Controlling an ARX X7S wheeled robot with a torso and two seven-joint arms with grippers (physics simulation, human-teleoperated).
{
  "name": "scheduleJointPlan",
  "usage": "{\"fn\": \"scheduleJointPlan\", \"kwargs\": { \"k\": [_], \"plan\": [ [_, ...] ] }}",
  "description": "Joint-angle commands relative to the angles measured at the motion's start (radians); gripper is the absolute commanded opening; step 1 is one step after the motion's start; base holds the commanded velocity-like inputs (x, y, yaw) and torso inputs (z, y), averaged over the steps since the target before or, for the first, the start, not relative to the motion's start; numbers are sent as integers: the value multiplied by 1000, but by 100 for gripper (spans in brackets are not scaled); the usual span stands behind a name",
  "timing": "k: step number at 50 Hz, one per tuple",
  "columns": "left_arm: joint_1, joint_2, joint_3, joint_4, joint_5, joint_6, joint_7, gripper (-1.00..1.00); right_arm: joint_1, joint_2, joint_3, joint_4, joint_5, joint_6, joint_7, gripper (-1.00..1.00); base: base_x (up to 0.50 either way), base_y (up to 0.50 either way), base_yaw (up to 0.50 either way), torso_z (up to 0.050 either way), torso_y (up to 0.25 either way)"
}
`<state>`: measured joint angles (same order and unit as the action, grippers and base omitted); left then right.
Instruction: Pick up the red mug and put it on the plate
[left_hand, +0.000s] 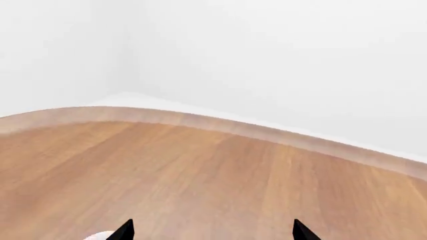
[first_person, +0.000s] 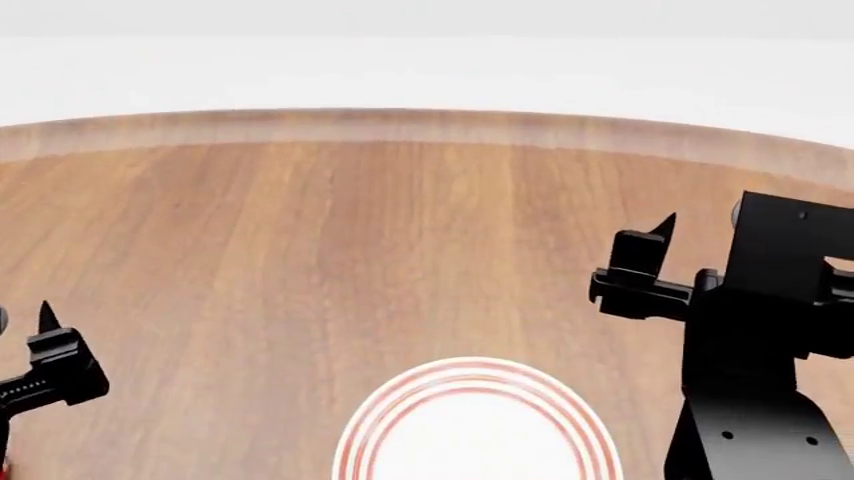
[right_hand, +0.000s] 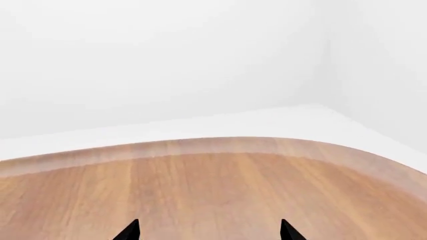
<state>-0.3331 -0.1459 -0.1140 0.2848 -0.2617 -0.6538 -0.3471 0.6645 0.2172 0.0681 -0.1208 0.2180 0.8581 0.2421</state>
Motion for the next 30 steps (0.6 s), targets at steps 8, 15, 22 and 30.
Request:
{"fn": "scheduleJointPlan", "kwargs": {
  "k": [8, 15, 22, 30],
  "plan": [
    [71, -39, -143, -50, -36, 46, -25, 100, 2, -4, -16, 34, 5, -22, -1, 100, 0, 0, 0, 0, 0],
    [71, -41, -158, -101, -41, 74, -22, 100, 6, -2, -22, 44, 5, -26, 0, 100, 0, 0, 0, 0, 0],
    [53, -43, -146, -154, -37, 86, -18, 100, 2, -2, -25, 56, 7, -38, 0, 100, 0, 0, 0, 0, 0],
    [31, -40, -154, -250, -35, 114, -22, 100, 0, -2, -29, 64, 11, -40, 0, 100, 0, 0, 0, 0, 0]
  ]
}}
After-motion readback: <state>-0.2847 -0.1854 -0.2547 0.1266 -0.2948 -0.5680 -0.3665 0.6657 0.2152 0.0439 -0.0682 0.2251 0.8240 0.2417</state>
